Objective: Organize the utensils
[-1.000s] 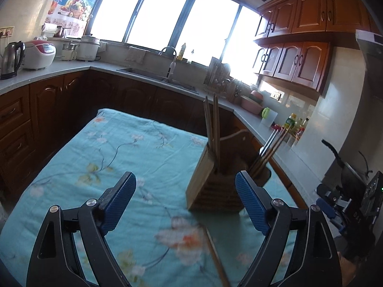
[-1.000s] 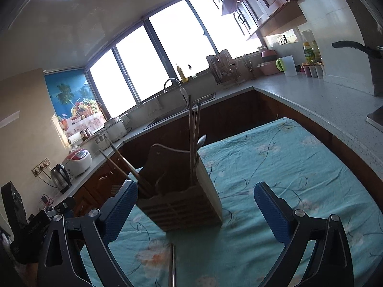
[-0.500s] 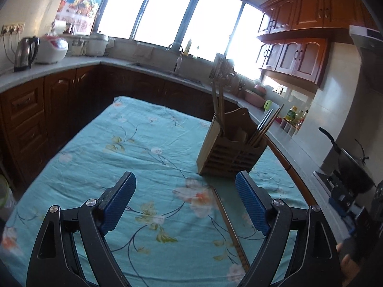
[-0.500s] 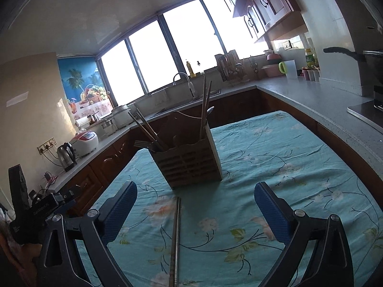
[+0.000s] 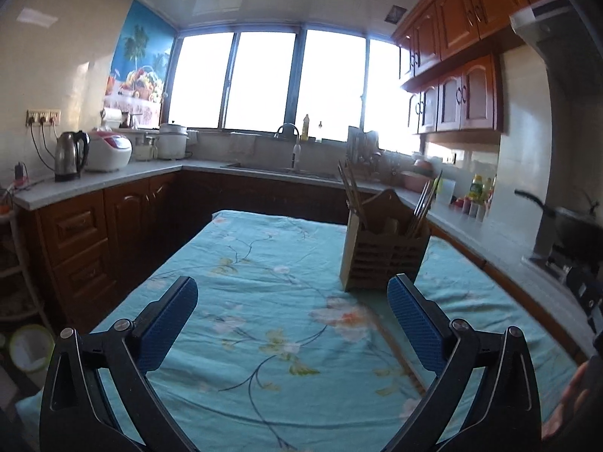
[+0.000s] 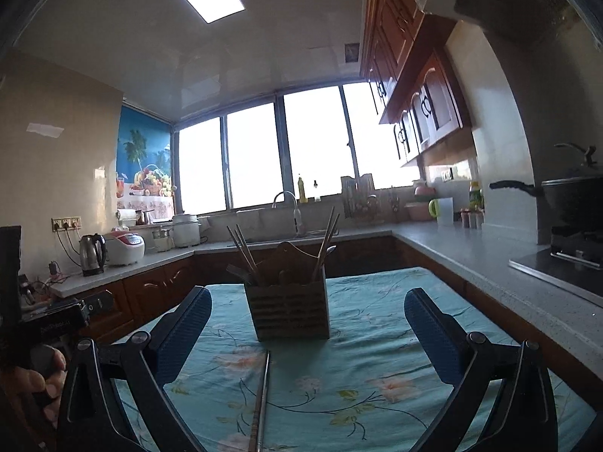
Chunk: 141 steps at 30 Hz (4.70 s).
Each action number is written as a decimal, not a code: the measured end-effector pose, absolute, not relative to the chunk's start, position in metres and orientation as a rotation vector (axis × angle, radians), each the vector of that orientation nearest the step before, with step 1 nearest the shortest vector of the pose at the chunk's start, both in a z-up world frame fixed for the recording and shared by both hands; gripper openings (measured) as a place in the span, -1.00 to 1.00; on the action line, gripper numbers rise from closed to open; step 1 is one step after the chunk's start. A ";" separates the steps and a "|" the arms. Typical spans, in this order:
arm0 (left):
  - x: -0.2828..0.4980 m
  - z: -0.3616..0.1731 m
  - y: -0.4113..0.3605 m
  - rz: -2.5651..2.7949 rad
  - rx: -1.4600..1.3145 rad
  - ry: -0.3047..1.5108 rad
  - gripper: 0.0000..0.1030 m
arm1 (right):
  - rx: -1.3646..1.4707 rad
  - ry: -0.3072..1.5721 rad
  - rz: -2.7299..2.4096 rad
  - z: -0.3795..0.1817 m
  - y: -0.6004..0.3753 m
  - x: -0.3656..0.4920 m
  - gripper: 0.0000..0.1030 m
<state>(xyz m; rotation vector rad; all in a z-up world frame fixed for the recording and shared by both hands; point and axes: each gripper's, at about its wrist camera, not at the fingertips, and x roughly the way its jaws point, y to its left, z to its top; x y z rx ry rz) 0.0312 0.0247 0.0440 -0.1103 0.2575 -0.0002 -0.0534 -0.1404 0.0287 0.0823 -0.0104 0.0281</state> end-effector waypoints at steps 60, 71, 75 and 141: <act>0.024 -0.005 -0.003 0.011 0.007 0.355 1.00 | 0.067 0.153 -0.025 -0.021 -0.142 -0.048 1.00; 0.020 -0.005 -0.006 0.008 0.021 0.340 1.00 | 0.071 0.152 -0.025 -0.022 -0.142 -0.048 1.00; 0.020 -0.004 -0.006 0.008 0.025 0.337 1.00 | 0.073 0.151 -0.022 -0.021 -0.142 -0.048 1.00; 0.022 -0.004 -0.007 -0.023 0.024 0.347 1.00 | 0.078 0.131 -0.014 -0.008 -0.132 -0.053 1.00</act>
